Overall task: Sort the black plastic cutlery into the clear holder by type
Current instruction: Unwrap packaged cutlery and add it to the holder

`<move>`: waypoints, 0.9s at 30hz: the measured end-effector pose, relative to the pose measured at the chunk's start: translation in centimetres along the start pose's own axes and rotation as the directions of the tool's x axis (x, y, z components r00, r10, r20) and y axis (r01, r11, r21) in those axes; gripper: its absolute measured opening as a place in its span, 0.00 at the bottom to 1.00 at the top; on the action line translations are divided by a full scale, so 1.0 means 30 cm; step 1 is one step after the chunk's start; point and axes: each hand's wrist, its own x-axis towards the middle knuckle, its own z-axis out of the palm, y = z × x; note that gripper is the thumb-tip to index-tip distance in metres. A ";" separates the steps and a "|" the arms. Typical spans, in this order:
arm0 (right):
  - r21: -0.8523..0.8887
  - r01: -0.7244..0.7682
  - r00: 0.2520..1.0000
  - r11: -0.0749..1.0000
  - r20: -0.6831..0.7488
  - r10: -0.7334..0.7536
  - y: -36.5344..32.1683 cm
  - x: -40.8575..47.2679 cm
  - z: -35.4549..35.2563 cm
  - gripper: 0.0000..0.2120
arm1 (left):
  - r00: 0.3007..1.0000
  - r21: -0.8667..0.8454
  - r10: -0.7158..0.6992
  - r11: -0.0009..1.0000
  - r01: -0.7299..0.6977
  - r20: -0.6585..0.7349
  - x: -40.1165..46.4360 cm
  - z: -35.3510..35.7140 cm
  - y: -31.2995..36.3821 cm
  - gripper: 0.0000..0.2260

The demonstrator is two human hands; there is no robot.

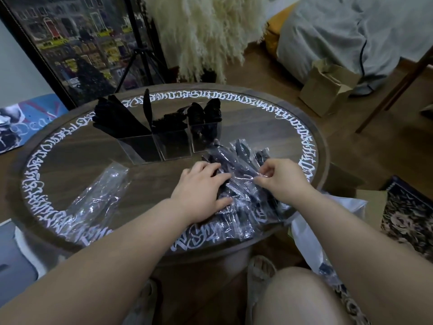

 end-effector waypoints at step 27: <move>0.535 0.342 0.938 0.773 -0.143 -0.316 -0.407 -0.191 0.163 0.06 | 0.927 -0.261 -0.332 0.923 0.282 -0.175 -0.407 -0.107 -0.248 0.17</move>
